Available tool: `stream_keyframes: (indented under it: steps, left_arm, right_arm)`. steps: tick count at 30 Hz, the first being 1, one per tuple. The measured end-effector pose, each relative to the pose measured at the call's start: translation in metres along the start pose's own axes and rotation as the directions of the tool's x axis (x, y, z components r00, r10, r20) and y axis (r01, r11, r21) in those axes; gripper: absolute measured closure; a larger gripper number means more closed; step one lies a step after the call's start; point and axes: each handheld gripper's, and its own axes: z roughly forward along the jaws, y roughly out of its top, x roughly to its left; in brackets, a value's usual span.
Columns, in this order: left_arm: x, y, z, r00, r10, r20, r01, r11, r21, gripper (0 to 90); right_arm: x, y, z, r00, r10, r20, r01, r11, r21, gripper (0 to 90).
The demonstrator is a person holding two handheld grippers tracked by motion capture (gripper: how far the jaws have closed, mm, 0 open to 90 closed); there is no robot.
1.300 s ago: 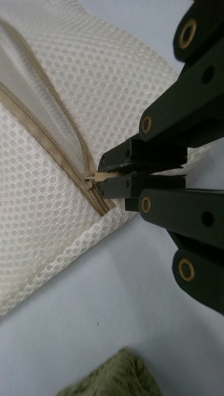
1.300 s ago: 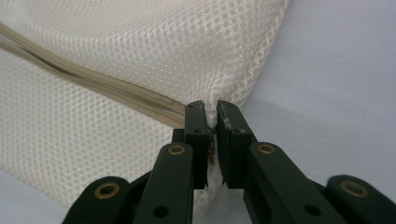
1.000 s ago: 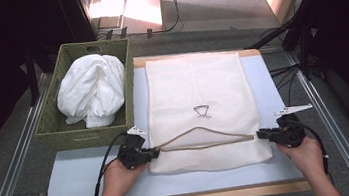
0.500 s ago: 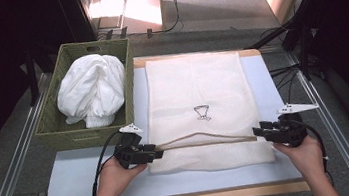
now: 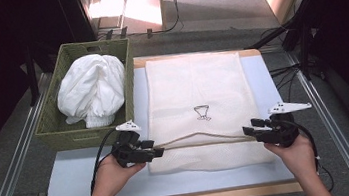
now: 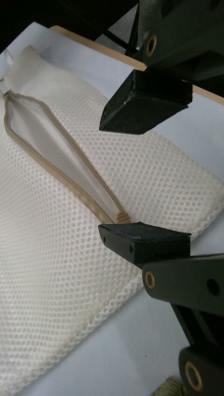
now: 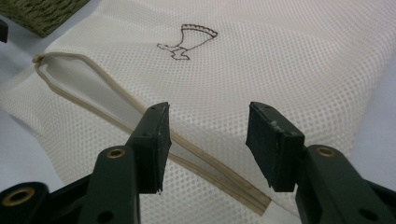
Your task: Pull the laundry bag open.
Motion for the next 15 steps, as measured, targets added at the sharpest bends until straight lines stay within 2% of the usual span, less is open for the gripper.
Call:
stream_keyframes:
  steps: [3, 7, 10, 15]
  left_arm:
    - [-0.001, 0.002, -0.003, 0.9995, 0.030, 0.009, -0.030, 0.9996, 0.001, 41.6]
    - [-0.003, 0.004, -0.007, 0.9991, 0.039, 0.015, -0.039, 0.9992, -0.002, 41.0]
    - [-0.002, 0.005, -0.009, 0.9989, 0.042, 0.022, -0.041, 0.9991, -0.005, 40.8]
    - [-0.002, 0.009, -0.011, 0.9980, 0.057, 0.029, -0.057, 0.9984, -0.004, 40.6]
  right_arm:
    - [0.006, 0.004, 0.002, 0.9999, -0.015, -0.007, 0.015, 1.000, -0.003, 46.5]
    - [0.014, 0.009, 0.004, 0.9996, -0.021, -0.019, 0.021, 1.000, -0.004, 44.0]
    - [0.022, 0.013, 0.009, 0.9982, -0.050, -0.033, 0.050, 0.999, -0.003, 43.6]
    - [0.023, 0.017, 0.017, 0.9971, -0.058, -0.049, 0.058, 0.998, 0.001, 43.7]
